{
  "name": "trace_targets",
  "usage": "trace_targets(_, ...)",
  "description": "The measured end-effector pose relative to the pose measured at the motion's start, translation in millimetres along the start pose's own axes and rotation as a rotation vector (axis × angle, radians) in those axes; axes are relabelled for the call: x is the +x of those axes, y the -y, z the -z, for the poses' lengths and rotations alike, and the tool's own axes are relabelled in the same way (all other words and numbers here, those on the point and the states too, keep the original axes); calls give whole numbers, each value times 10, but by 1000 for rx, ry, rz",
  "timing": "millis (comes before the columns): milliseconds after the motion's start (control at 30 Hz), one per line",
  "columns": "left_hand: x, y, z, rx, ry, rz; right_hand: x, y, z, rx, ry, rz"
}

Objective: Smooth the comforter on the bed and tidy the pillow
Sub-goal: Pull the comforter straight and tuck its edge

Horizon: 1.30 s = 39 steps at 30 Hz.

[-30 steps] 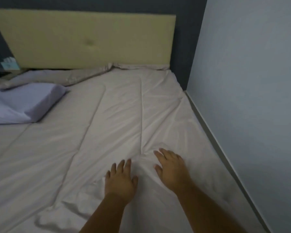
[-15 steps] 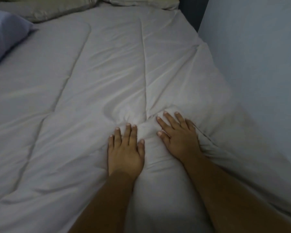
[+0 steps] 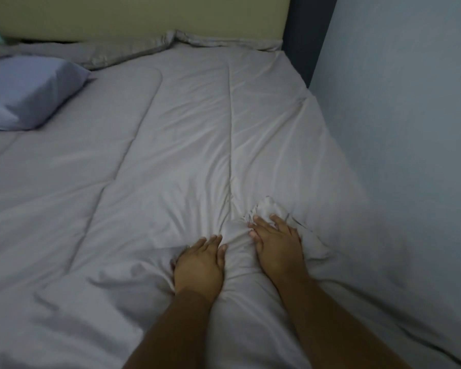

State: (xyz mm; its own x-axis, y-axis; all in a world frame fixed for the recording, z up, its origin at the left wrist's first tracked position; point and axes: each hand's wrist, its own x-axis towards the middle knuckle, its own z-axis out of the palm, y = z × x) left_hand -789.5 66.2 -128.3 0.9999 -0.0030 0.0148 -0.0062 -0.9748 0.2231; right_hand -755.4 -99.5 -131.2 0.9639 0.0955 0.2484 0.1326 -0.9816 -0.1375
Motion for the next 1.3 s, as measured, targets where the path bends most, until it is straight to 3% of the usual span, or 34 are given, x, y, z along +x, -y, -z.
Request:
trace_targets(233,-1060,-267,168,-4,94,66,-1012,-34,440,-42,35,52)
trace_targets(467,-2354,-907,602,-65,-34,116,-1918,-332,1405,-65,-129,322)
trace_targets(600,-2933,-1349,958,-63,-45,96,-2378,-646,2062,-42,-123,423)
trace_targets(767,-3401,-1833,1267,-106,211,-5,-2854,-989,2919,-28,420,304)
trace_targets(900,-3804,-2150,1272,-133,473,-41,-3271,-1222,3047,2,822,134)
trace_targets(1000,-4115,-2281,1059,-117,589,-78,-3521,-1334,2870,3,973,32)
trace_targets(1067,-4295,-2326,849,-112,649,-103,-3606,-1422,2704,27,883,25)
trace_targets(1200,-4528,-2368,390,-162,789,-148,-3679,-1651,2182,96,503,-21)
trace_targets(1300,-4627,-2392,137,-150,893,-161,-3751,-1727,1810,89,396,-22)
